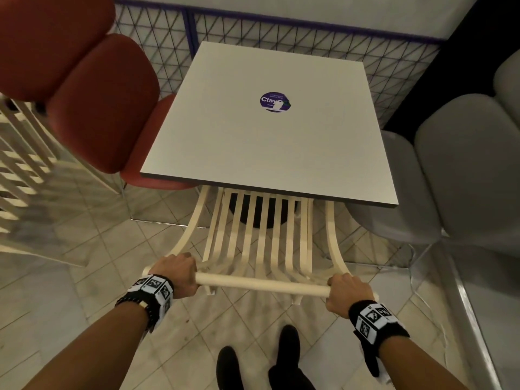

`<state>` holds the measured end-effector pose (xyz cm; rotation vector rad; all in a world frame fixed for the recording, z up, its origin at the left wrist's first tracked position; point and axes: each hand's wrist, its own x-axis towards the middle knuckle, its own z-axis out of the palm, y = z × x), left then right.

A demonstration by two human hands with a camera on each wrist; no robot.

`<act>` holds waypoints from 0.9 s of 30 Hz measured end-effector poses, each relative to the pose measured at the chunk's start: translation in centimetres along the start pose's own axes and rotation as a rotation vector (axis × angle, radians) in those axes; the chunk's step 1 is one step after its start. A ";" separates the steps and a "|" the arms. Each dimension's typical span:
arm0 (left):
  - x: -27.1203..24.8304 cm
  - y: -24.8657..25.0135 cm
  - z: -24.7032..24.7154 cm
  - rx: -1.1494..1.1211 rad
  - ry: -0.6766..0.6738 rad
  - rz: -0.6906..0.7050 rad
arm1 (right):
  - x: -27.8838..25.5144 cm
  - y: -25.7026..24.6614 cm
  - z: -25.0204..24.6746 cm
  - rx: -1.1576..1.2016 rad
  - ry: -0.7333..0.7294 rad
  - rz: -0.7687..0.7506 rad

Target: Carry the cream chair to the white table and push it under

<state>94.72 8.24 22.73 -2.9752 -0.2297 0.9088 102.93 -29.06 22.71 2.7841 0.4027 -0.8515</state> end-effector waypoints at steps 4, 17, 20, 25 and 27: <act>-0.1 0.0 0.1 0.006 0.017 -0.013 | -0.3 -0.3 0.0 -0.001 0.003 0.019; -0.9 1.0 1.2 -0.035 0.107 -0.086 | -0.8 -0.9 0.6 -0.012 0.138 0.070; -1.5 1.4 2.0 -0.036 0.214 -0.098 | -1.3 -1.2 0.9 -0.033 0.215 0.093; -4.3 2.8 4.1 -0.188 0.512 -0.073 | -4.1 -2.8 2.9 0.162 0.480 0.161; -5.8 3.3 5.7 -0.184 0.563 -0.050 | -5.9 -3.3 5.0 0.181 0.541 0.113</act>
